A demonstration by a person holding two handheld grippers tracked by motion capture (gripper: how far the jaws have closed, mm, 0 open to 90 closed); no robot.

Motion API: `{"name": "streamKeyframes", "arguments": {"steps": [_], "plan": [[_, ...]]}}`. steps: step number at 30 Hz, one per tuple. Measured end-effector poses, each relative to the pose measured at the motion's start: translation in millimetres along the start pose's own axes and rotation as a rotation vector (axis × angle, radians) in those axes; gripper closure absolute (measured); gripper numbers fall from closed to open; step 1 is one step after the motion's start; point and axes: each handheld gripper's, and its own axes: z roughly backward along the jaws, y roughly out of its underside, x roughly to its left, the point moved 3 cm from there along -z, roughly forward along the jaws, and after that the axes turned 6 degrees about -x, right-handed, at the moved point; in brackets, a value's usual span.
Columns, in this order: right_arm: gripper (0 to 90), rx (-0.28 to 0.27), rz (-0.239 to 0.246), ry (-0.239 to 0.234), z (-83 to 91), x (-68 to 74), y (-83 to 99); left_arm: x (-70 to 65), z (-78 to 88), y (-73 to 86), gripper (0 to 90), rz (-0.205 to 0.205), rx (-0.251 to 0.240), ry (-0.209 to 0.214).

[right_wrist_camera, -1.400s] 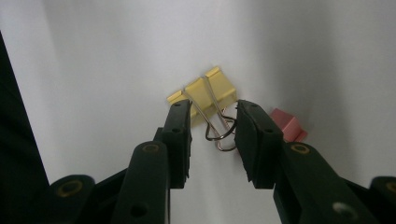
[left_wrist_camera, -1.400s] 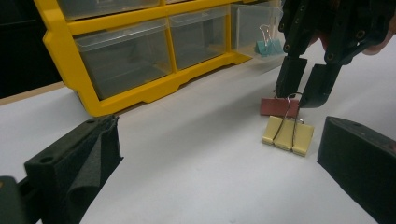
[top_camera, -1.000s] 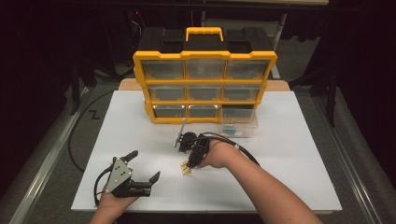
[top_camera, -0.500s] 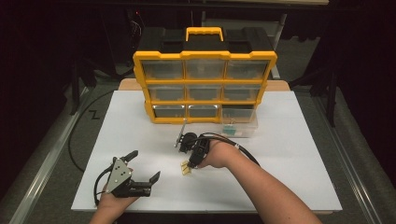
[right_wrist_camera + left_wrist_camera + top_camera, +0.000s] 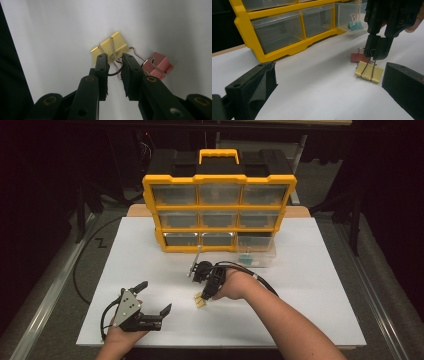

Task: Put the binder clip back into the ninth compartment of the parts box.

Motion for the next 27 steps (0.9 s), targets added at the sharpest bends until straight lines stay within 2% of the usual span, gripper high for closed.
{"name": "streamKeyframes", "arguments": {"steps": [11, 14, 19, 27], "plan": [[79.4, -0.008, 0.001, -0.013, 6.6, 4.5, 1.8, -0.5, -0.3, 0.0, 0.3, -0.003, 0.001, 0.001], [83.3, -0.008, 0.006, -0.009, 8.6, 5.3, 2.4, -0.6, -0.3, -0.1, 0.3, 0.000, -0.001, 0.002], [89.6, -0.022, 0.013, -0.031, 12.1, 8.2, 2.6, -0.6, -0.3, -0.1, 0.3, 0.000, 0.000, 0.002], [90.0, -0.011, 0.017, -0.055, 13.9, 11.6, 4.7, -0.8, -0.3, -0.1, 0.3, 0.000, -0.002, 0.003]]}}
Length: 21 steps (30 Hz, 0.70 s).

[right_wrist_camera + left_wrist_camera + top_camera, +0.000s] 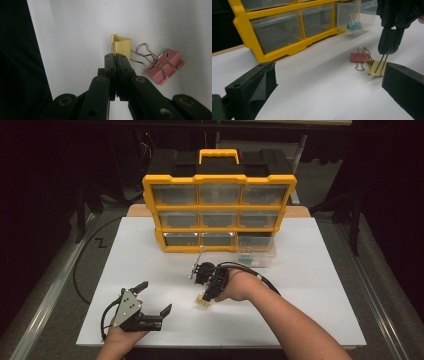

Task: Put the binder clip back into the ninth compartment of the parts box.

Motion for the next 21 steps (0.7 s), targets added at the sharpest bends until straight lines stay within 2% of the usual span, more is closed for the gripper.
{"name": "streamKeyframes", "arguments": {"steps": [21], "plan": [[90.0, 0.032, -0.004, -0.011, 9.5, -1.8, 12.7, 0.6, 0.4, 0.1, 0.3, 0.003, -0.001, -0.003]]}}
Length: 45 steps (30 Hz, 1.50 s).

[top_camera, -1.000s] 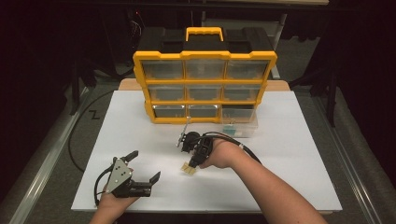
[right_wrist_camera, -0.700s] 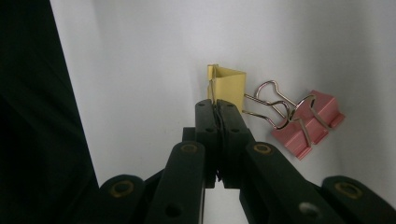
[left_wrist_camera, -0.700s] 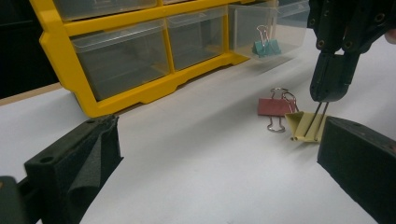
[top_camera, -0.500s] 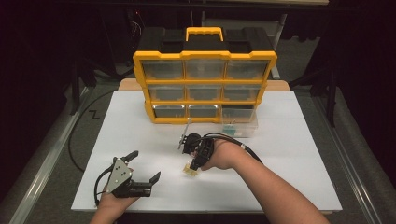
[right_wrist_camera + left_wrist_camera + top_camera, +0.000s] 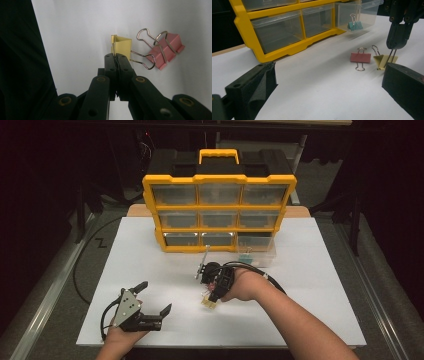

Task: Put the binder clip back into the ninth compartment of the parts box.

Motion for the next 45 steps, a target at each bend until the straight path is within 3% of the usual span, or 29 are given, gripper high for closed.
{"name": "streamKeyframes", "arguments": {"steps": [45], "plan": [[89.8, 0.022, -0.033, 0.036, 25.2, -16.8, 54.3, 3.3, 0.9, 0.5, 0.3, 0.003, -0.001, -0.019]]}}
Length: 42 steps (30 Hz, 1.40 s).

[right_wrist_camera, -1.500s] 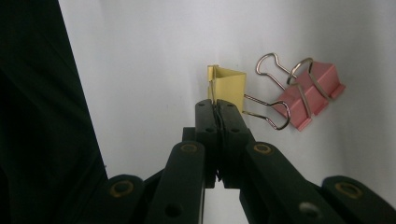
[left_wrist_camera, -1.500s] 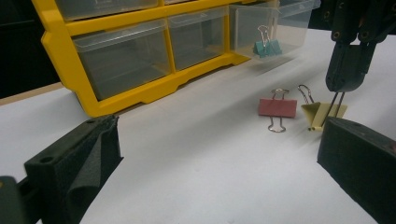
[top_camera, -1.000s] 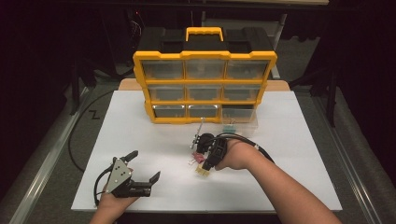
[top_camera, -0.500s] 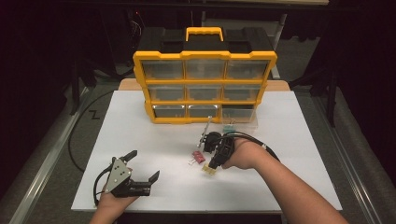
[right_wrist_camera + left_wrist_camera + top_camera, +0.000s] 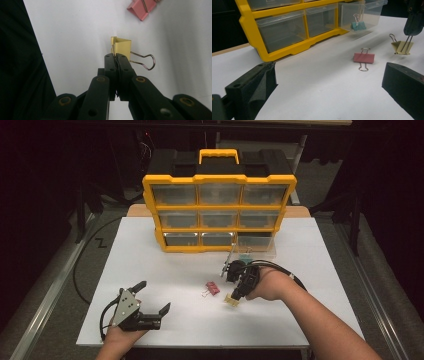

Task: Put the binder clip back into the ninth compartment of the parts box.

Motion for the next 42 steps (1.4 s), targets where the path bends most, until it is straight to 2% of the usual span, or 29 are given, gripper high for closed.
{"name": "streamKeyframes", "arguments": {"steps": [12, 21, 32, 42], "plan": [[89.8, 0.006, -0.037, 0.018, 8.9, -10.4, 23.8, 0.4, 0.0, 0.2, 0.3, 0.004, -0.002, -0.004], [89.8, 0.001, -0.039, 0.017, 16.7, -14.6, 37.9, 0.8, 0.1, 0.8, 0.3, 0.006, 0.000, -0.006], [89.8, -0.004, -0.060, 0.017, 27.0, -19.2, 50.4, 0.1, -0.5, 1.2, 0.3, 0.008, 0.000, -0.007], [89.9, 0.000, -0.060, 0.019, 30.7, -22.2, 55.4, 0.8, 0.1, 1.1, 0.3, 0.005, 0.002, -0.009]]}}
